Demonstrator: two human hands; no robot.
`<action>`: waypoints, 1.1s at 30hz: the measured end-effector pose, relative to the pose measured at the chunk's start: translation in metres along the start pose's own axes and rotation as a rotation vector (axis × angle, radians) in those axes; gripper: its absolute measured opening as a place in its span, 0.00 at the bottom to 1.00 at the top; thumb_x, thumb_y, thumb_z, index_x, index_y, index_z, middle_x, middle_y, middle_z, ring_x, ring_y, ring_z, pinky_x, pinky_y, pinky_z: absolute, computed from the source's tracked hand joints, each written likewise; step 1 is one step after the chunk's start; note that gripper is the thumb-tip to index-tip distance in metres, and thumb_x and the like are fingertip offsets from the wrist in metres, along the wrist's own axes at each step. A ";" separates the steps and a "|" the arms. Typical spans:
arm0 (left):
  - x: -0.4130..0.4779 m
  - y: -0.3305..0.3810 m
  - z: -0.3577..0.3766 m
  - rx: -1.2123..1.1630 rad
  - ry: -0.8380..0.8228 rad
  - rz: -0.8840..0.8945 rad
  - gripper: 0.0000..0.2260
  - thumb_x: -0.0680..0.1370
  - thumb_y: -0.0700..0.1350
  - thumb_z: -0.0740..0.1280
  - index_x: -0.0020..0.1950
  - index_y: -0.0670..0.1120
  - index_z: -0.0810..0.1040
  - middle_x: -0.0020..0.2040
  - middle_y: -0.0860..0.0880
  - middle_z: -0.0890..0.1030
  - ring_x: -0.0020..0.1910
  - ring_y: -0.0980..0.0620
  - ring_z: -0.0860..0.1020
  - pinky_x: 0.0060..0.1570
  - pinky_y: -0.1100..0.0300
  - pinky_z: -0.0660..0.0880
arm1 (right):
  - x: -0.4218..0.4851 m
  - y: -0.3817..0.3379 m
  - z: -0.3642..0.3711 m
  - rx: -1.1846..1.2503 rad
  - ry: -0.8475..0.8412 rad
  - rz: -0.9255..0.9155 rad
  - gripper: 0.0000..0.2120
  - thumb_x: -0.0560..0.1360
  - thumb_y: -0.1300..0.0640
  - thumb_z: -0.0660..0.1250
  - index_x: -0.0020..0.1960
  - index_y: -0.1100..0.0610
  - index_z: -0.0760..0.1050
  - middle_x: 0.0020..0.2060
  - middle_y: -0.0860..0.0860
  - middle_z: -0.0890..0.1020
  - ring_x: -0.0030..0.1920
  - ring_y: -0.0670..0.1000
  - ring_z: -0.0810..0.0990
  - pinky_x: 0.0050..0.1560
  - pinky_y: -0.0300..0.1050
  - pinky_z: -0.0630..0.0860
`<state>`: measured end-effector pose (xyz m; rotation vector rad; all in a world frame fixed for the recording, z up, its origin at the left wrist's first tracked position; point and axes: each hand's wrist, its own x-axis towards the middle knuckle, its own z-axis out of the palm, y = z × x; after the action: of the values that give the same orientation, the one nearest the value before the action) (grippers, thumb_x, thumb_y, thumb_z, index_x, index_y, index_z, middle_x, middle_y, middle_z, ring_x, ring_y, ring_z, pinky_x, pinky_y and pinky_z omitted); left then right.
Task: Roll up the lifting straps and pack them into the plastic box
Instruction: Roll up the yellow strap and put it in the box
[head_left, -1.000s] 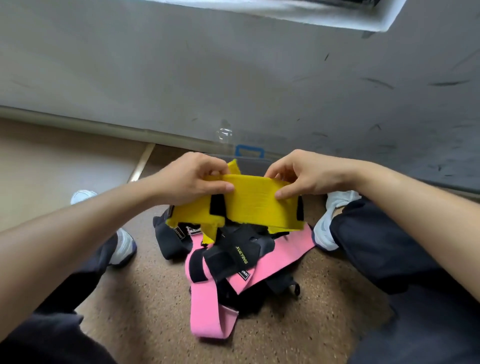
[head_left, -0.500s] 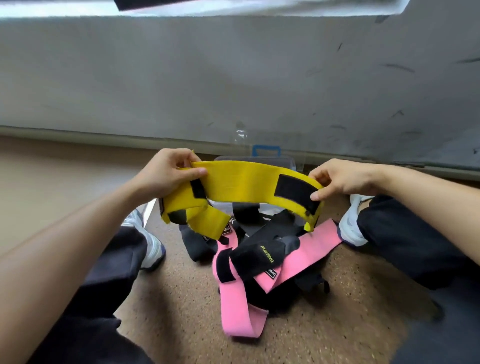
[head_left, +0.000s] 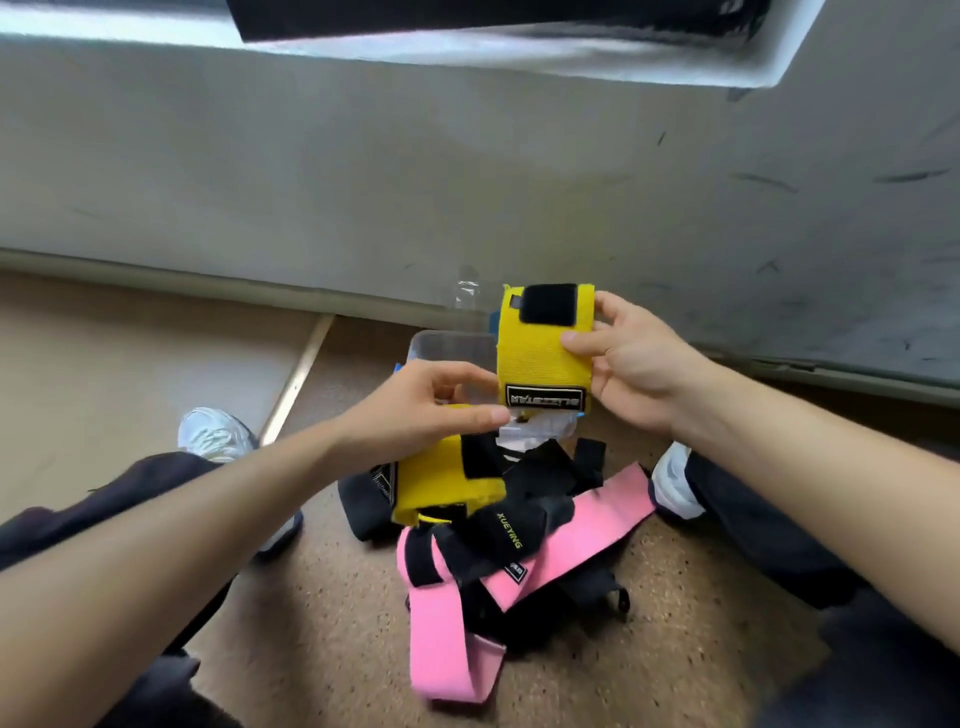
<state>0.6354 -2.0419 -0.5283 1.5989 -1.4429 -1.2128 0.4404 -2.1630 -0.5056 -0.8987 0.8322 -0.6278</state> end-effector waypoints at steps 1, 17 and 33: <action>0.001 -0.002 0.002 -0.005 0.010 0.005 0.08 0.74 0.53 0.75 0.53 0.57 0.85 0.35 0.56 0.76 0.37 0.57 0.73 0.39 0.64 0.69 | -0.002 0.001 0.001 0.027 0.013 -0.005 0.18 0.80 0.76 0.57 0.64 0.61 0.72 0.60 0.63 0.80 0.57 0.60 0.81 0.52 0.55 0.83; -0.003 0.006 -0.006 -0.020 0.131 0.065 0.07 0.79 0.48 0.72 0.41 0.52 0.83 0.45 0.33 0.77 0.41 0.54 0.78 0.44 0.56 0.75 | -0.014 0.009 -0.009 -0.288 0.070 -0.159 0.25 0.74 0.69 0.73 0.67 0.55 0.72 0.55 0.65 0.81 0.51 0.56 0.84 0.46 0.46 0.84; -0.008 0.023 -0.007 -0.105 -0.062 -0.077 0.03 0.78 0.47 0.72 0.47 0.55 0.85 0.40 0.57 0.85 0.41 0.59 0.83 0.43 0.66 0.76 | -0.020 0.014 0.002 -0.146 0.229 -0.343 0.14 0.77 0.70 0.69 0.41 0.52 0.81 0.43 0.56 0.79 0.47 0.56 0.80 0.49 0.53 0.81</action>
<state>0.6342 -2.0388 -0.5035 1.5707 -1.3428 -1.3702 0.4329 -2.1401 -0.5095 -1.1290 0.9459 -0.9926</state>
